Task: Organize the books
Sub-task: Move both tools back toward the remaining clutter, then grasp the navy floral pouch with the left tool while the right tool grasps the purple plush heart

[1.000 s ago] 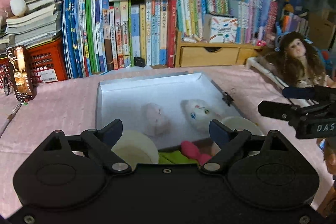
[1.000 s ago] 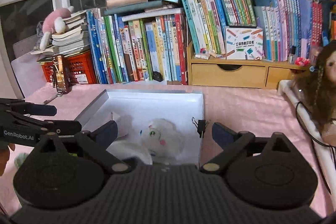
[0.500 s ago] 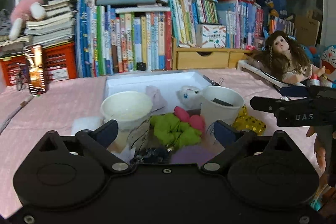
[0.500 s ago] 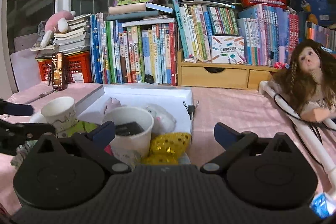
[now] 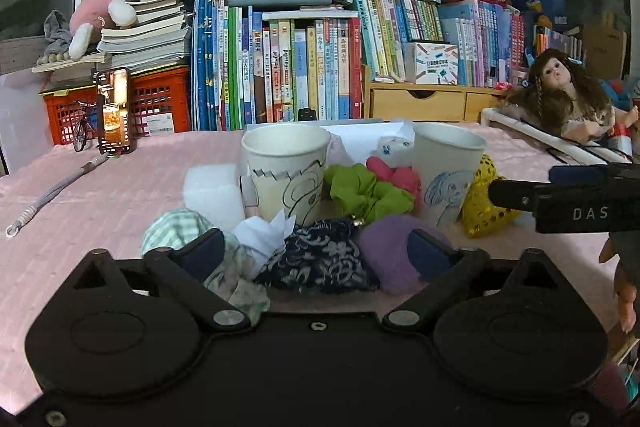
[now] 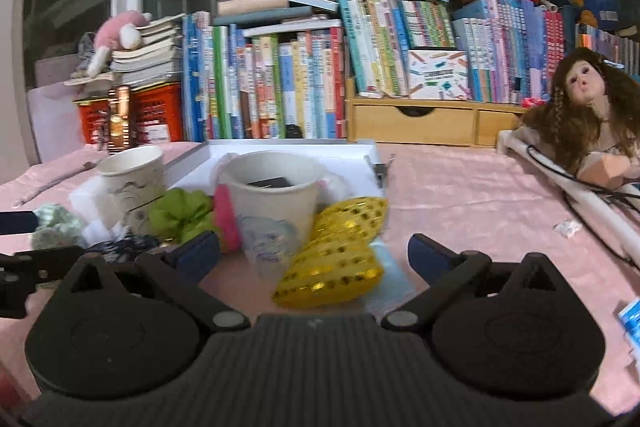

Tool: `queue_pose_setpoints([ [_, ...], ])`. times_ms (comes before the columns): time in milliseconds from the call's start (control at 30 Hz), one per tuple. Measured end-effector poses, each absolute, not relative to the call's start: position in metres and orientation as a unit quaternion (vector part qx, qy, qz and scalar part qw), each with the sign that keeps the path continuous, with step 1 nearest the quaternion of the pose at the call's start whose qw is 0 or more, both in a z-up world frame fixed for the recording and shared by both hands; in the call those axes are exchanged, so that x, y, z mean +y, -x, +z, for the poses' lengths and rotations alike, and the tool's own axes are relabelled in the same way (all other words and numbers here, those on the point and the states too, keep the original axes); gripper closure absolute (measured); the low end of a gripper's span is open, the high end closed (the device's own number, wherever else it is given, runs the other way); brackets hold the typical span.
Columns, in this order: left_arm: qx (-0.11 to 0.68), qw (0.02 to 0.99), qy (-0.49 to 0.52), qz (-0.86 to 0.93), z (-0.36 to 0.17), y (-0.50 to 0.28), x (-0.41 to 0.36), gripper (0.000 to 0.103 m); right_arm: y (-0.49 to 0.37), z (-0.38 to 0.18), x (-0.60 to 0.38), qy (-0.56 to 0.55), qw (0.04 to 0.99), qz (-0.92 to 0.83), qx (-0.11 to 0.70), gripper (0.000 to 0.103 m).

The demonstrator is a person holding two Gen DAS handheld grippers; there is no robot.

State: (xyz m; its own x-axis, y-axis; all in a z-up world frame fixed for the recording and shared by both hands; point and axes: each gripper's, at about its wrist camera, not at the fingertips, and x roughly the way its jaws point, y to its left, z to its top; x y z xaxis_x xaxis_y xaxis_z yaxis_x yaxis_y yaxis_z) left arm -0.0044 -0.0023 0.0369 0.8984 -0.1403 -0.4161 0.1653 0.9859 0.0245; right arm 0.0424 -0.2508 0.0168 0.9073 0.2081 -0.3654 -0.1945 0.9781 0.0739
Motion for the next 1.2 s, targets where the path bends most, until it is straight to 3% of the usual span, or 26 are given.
queue_pose_setpoints([
  [200, 0.227, 0.969, -0.047, -0.083, 0.030, 0.003, -0.006, 0.031, -0.036, 0.010, -0.231, -0.004, 0.974, 0.131, 0.186, 0.000],
  [533, 0.264, 0.959, 0.018, -0.098, 0.026, -0.026, 0.010, 0.031, -0.033, 0.001, -0.206, 0.040, 0.967, 0.166, 0.191, 0.000],
  [900, 0.295, 0.949, 0.002, -0.116, 0.022, -0.045, 0.006, 0.026, -0.035, -0.009, -0.173, 0.115, 0.944, 0.221, 0.214, 0.000],
  [1200, 0.315, 0.941, 0.037, -0.118, 0.022, -0.055, 0.017, 0.035, -0.054, -0.008, -0.157, 0.113, 0.933, 0.242, 0.241, 0.001],
])
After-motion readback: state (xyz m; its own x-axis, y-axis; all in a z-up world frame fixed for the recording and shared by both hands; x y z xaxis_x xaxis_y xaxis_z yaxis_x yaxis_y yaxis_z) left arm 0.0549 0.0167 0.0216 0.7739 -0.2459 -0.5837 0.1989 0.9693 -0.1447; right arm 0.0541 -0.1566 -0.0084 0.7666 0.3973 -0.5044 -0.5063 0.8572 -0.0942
